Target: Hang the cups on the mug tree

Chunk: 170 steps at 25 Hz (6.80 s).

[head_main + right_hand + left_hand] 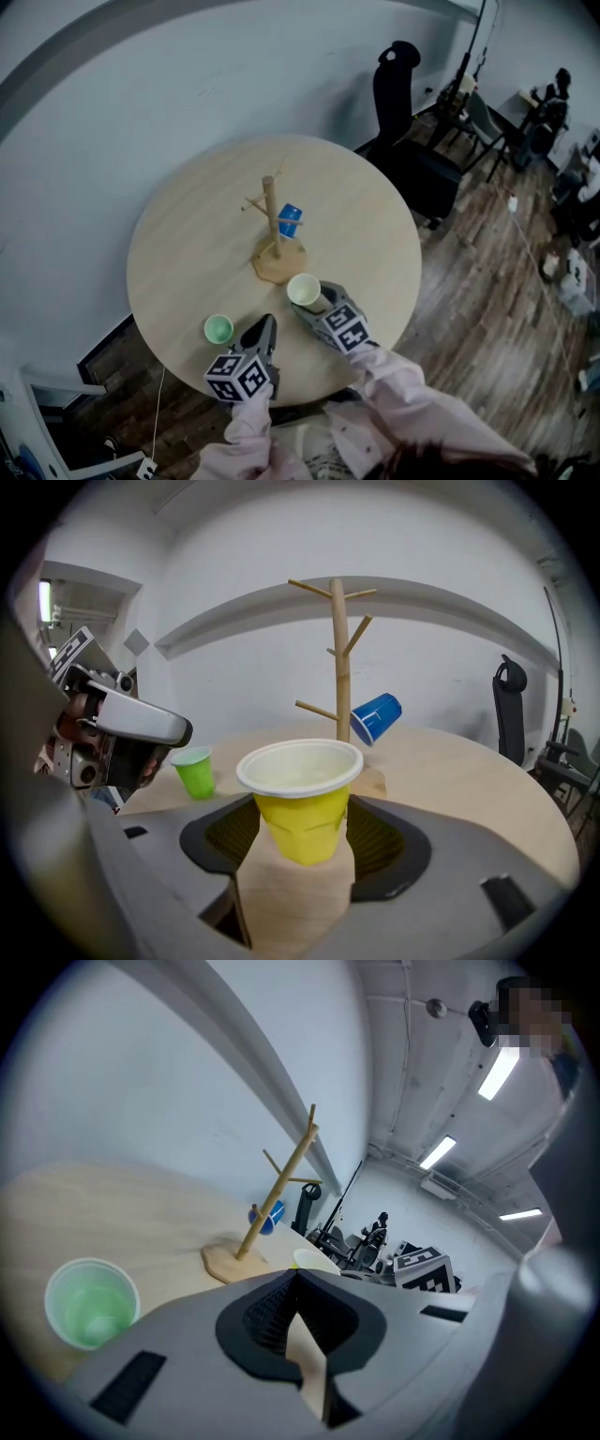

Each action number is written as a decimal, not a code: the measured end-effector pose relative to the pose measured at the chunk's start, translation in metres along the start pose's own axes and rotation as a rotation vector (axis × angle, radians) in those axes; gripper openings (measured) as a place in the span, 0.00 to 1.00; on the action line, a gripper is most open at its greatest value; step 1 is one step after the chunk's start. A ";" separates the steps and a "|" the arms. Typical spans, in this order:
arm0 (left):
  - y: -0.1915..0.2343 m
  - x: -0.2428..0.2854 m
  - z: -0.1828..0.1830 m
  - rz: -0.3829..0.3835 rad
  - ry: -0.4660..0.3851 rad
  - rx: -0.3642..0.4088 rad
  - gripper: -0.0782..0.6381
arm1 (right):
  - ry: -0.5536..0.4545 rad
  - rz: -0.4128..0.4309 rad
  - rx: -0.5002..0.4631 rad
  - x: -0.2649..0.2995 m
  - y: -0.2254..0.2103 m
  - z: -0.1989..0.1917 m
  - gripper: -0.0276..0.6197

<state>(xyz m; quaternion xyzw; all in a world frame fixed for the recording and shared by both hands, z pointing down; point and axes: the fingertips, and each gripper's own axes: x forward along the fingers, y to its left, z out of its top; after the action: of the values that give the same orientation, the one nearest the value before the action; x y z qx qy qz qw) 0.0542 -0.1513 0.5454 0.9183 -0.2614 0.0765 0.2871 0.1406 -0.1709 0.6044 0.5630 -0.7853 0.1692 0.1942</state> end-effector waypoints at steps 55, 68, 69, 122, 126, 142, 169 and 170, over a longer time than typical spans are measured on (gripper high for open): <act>-0.049 0.039 0.070 -0.137 -0.010 0.171 0.11 | 0.170 -0.258 -0.329 -0.033 -0.091 0.104 0.47; -0.039 0.037 0.074 -0.222 0.051 0.173 0.11 | 0.284 -0.344 -0.416 -0.027 -0.094 0.117 0.47; -0.037 0.038 0.075 -0.232 0.057 0.176 0.11 | 0.297 -0.348 -0.414 -0.026 -0.093 0.117 0.47; -0.023 0.015 0.071 -0.467 0.124 0.123 0.11 | 0.644 -0.592 -0.829 0.000 -0.075 0.148 0.49; -0.022 0.012 0.071 -0.468 0.126 0.121 0.11 | 0.643 -0.590 -0.841 0.003 -0.070 0.148 0.49; -0.010 0.007 0.071 -0.463 0.134 0.115 0.11 | 0.621 -0.623 -0.838 0.008 -0.066 0.151 0.58; 0.002 -0.015 0.065 -0.493 0.161 0.135 0.11 | 0.457 -0.705 -0.759 0.004 -0.040 0.164 0.61; 0.003 -0.016 0.065 -0.494 0.162 0.137 0.11 | 0.446 -0.708 -0.758 0.004 -0.038 0.166 0.61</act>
<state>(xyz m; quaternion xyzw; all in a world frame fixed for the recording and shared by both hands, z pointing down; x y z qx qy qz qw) 0.0385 -0.1836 0.4888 0.9625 0.0002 0.0950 0.2541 0.1567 -0.2665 0.4642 0.6338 -0.4941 -0.0854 0.5890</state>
